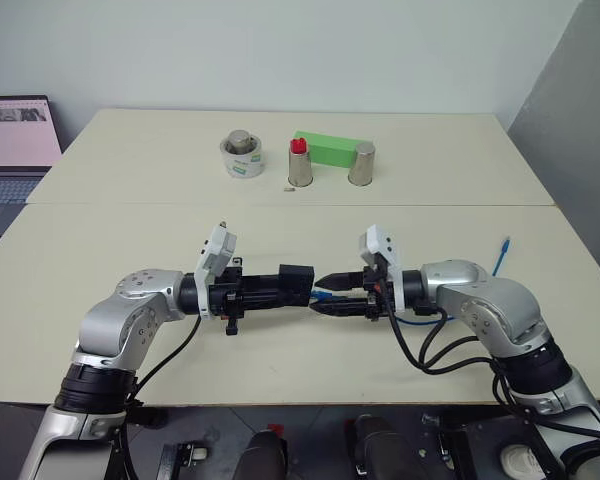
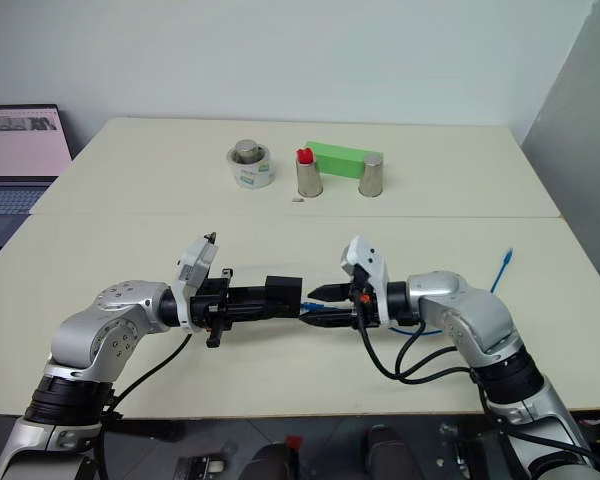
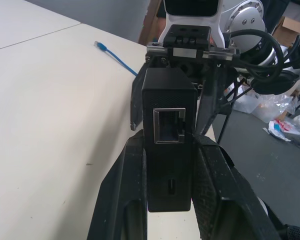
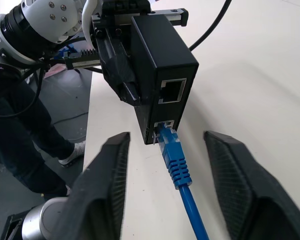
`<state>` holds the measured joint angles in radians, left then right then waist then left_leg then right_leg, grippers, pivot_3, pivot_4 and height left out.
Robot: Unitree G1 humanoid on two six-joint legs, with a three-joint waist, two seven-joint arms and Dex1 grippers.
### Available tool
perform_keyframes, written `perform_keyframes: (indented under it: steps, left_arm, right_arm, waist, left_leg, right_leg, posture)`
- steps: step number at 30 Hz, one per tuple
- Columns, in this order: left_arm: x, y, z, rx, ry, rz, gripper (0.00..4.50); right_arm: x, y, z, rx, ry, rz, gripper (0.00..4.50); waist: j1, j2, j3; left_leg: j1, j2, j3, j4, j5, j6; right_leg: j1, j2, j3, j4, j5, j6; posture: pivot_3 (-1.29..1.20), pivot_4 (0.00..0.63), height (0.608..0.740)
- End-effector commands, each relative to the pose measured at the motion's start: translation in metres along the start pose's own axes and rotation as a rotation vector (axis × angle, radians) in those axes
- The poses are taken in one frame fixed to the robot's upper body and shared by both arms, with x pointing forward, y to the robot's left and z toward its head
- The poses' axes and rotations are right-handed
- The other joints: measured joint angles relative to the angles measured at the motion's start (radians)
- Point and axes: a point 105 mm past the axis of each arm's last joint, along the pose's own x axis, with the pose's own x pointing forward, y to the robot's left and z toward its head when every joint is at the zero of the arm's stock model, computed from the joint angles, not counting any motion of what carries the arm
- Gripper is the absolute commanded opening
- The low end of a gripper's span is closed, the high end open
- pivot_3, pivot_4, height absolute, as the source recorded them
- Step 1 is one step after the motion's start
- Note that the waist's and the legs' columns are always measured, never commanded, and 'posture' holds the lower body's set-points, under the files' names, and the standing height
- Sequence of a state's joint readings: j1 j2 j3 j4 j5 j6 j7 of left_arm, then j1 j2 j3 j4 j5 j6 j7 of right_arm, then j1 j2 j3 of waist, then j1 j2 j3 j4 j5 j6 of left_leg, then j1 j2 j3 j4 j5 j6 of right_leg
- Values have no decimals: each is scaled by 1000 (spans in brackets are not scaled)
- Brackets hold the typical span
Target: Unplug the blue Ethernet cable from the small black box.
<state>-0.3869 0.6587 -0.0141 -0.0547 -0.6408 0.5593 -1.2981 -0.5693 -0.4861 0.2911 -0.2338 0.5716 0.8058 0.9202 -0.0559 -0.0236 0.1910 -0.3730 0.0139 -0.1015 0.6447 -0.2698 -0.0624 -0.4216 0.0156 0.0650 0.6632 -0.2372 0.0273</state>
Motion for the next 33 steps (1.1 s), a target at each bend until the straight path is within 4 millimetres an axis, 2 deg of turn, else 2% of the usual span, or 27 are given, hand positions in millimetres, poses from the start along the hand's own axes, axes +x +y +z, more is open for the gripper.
perform_keyframes:
  steps: [1, 3, 7, 15, 27, 29, 30, 33]
  left_arm:
    - [5, -8, 7, 56, -5, -35, 784]
    - [5, -9, 7, 61, 3, -40, 784]
    - [5, -13, 2, 72, 36, -63, 783]
    - [4, -18, -6, 97, 92, -87, 783]
    - [-23, -4, -12, 110, 156, 37, 783]
    - [-25, -3, -13, 107, 154, 54, 783]
    - [-26, -2, -13, 104, 147, 68, 783]
    - [-27, 1, -12, 84, 114, 109, 783]
  right_arm:
    - [1, 6, 10, -52, -17, 32, 1222]
    - [1, 6, 9, -55, -11, 37, 731]
    - [1, 7, 8, -48, 1, 54, 37]
    - [-4, 8, 1, -47, 67, 97, 26]
    - [-35, -23, -33, -21, 205, -46, 26]
    - [-39, -34, -34, -46, 203, -103, 26]
    - [-41, -45, -32, -69, 189, -169, 26]
    - [-50, -98, -27, -151, 160, -473, 26]
  waist:
    - [0, 0, 0]
    - [0, 0, 0]
    - [0, 0, 0]
    - [0, 0, 0]
    - [0, 0, 0]
    - [0, 0, 0]
    - [0, 0, 0]
    - [-5, 0, 0]
  left_leg:
    - [0, 0, 0, 0, 0, 0]
    - [0, 0, 0, 0, 0, 0]
    - [0, 0, 0, 0, 0, 0]
    - [0, 0, 0, 0, 0, 0]
    - [0, 0, 0, 0, 0, 0]
    - [-1, 0, 0, 0, 0, 0]
    - [-1, 0, 0, 0, 0, 0]
    - [0, 0, 1, 0, 0, 0]
  right_leg:
    - [0, 0, 0, 0, 0, 0]
    - [0, 0, 0, 0, 0, 0]
    - [0, 0, 0, 0, 0, 0]
    - [0, 0, 0, 0, 0, 0]
    - [0, 0, 0, -1, 0, 0]
    - [-1, 0, 0, -1, 0, 0]
    - [-1, 0, 0, 0, 0, 0]
    - [0, 0, 0, 0, 0, 1]
  posture:
    - [0, 150, 740]
    - [0, 150, 740]
    - [0, 150, 740]
    - [0, 150, 740]
    - [0, 150, 740]
    - [0, 150, 740]
    - [0, 150, 740]
    - [0, 150, 740]
